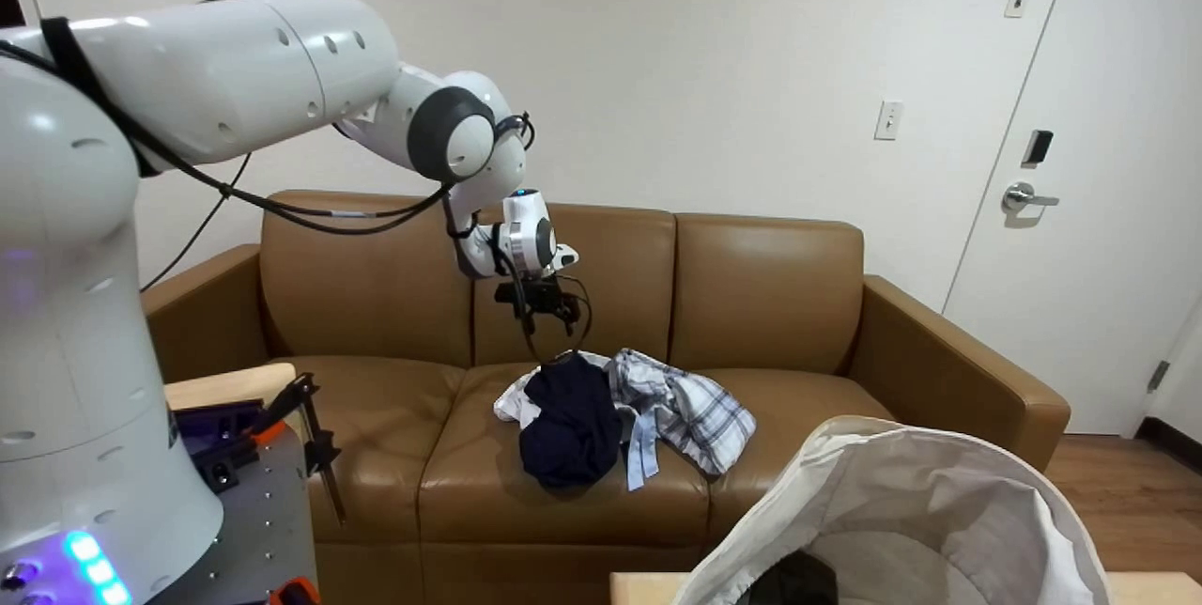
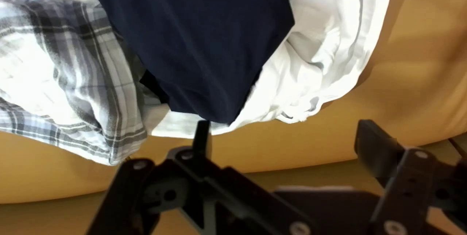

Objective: Put the black cloth in the laundry bag

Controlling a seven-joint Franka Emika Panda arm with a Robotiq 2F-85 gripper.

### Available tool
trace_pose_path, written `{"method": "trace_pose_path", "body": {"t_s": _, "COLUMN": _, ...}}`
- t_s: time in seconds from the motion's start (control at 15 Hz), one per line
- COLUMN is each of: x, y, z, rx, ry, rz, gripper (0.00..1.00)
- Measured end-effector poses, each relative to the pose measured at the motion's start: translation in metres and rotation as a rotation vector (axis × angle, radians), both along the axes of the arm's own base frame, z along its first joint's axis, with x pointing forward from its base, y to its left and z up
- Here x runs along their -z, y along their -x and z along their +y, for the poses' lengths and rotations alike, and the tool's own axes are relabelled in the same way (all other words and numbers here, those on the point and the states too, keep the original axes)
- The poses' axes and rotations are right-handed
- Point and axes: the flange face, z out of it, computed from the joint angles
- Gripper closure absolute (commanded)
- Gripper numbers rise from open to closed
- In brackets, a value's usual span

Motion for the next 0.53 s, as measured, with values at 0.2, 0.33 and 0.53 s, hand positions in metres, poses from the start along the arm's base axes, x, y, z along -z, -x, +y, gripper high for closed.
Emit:
{"method": "trace_pose_path", "body": {"t_s": 0.2, "x": 0.005, "y": 0.002, "z": -0.008, "rx": 0.040, "ry": 0.067, "rz": 0.059, "gripper": 0.00}}
{"method": "trace_pose_path", "body": {"t_s": 0.33, "x": 0.006, "y": 0.004, "z": -0.020, "rx": 0.089, "ry": 0.150, "rz": 0.111, "gripper": 0.00}}
{"method": "trace_pose_path", "body": {"t_s": 0.53, "x": 0.007, "y": 0.010, "z": -0.038, "rx": 0.142, "ry": 0.233, "rz": 0.175, "gripper": 0.00}}
